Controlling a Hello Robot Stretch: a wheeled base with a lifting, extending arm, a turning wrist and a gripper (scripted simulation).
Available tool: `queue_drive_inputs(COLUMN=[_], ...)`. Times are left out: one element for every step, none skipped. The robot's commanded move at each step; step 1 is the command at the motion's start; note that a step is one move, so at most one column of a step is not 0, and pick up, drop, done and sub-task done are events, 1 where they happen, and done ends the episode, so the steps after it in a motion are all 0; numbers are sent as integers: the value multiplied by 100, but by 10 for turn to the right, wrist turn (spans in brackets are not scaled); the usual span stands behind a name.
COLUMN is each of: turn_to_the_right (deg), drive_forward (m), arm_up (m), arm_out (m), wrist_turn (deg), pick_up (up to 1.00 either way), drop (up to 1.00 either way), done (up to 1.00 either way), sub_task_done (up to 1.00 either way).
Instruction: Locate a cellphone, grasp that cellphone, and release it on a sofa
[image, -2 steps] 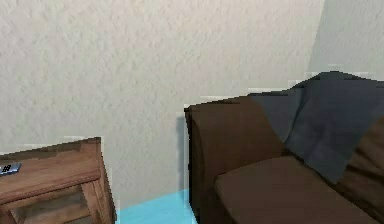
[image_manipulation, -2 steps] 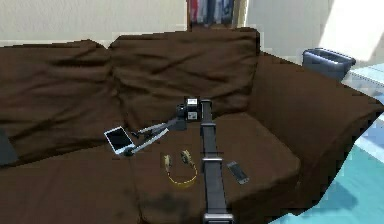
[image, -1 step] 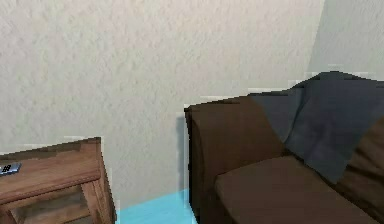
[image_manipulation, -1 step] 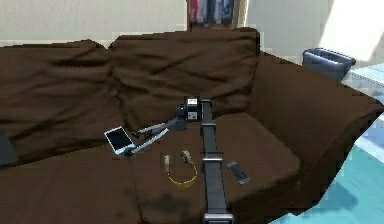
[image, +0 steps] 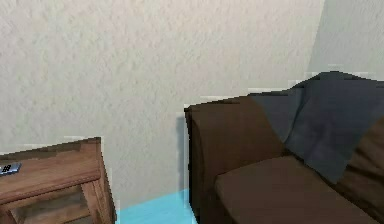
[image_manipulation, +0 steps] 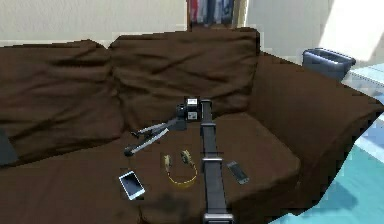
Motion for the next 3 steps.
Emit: queue_drive_inputs(turn_to_the_right=[0, 0, 0], drive_forward=[0, 0, 0], arm_up=[10, 0, 0], arm_out=[0, -8, 0], wrist_turn=[0, 0, 0], pick_up=[0, 0, 0], drop=[0, 0, 0], done=[0, 0, 100], sub_task_done=[0, 0, 0])
